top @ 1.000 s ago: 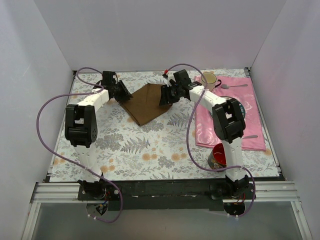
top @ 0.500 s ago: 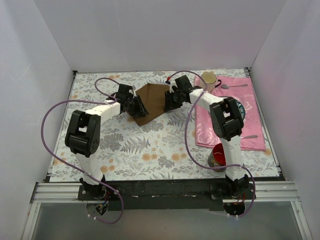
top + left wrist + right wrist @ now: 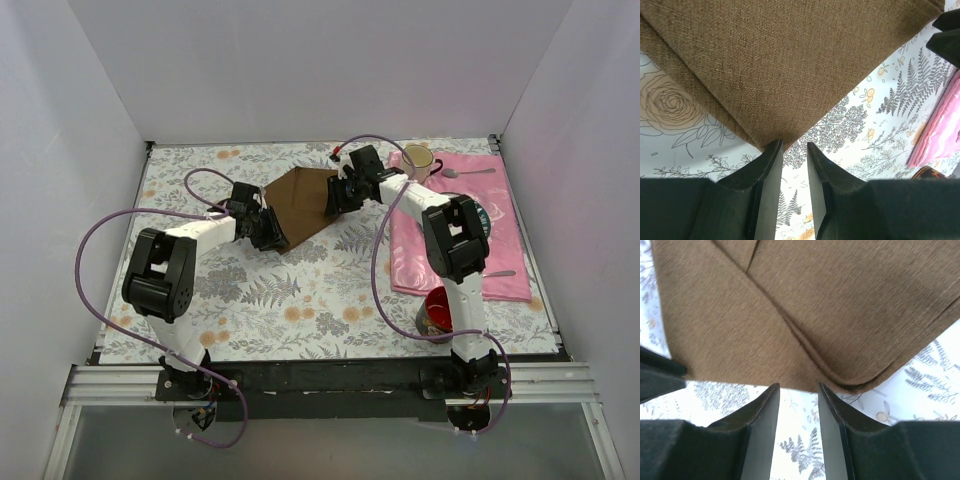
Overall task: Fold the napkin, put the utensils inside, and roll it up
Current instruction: Fold the napkin
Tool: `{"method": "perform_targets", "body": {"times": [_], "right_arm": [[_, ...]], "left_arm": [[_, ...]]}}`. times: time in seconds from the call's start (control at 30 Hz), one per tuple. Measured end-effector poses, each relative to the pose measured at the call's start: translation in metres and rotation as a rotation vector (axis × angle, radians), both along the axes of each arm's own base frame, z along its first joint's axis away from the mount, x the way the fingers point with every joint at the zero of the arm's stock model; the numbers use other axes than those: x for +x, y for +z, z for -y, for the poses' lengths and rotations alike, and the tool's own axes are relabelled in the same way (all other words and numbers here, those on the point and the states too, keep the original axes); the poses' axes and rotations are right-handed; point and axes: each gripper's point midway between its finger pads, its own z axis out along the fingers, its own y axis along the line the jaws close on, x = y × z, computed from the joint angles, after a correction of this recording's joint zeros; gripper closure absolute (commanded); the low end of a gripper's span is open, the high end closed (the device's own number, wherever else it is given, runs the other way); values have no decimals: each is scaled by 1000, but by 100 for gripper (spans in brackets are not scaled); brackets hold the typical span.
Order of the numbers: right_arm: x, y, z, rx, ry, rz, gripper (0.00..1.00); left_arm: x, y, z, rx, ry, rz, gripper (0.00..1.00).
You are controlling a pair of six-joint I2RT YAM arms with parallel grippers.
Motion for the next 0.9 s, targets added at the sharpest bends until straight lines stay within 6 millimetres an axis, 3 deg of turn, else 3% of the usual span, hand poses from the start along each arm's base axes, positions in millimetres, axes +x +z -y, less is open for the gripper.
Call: {"method": "perform_targets", "body": {"times": [0.1, 0.17, 0.3, 0.43, 0.53, 0.67, 0.77, 0.9], "right_arm": [[6, -5, 1, -21, -7, 3, 52], [6, -10, 4, -42, -9, 0, 49], [5, -14, 11, -85, -16, 0, 41], [2, -14, 13, -129, -17, 0, 29], [3, -5, 9, -176, -18, 31, 22], [0, 16, -13, -251, 12, 125, 15], [-11, 35, -45, -279, 75, 224, 13], [-30, 66, -94, -282, 181, 355, 13]], "left_arm": [[0, 4, -3, 15, 4, 7, 64], [2, 15, -3, 12, 7, 27, 51], [19, 62, -5, -38, 63, 118, 40], [35, 119, -41, -147, 229, 234, 33], [37, 142, -77, -196, 369, 275, 25], [40, 139, -95, -216, 484, 234, 24], [40, 122, -109, -218, 553, 158, 22], [43, 101, -151, -217, 701, 72, 22]]}}
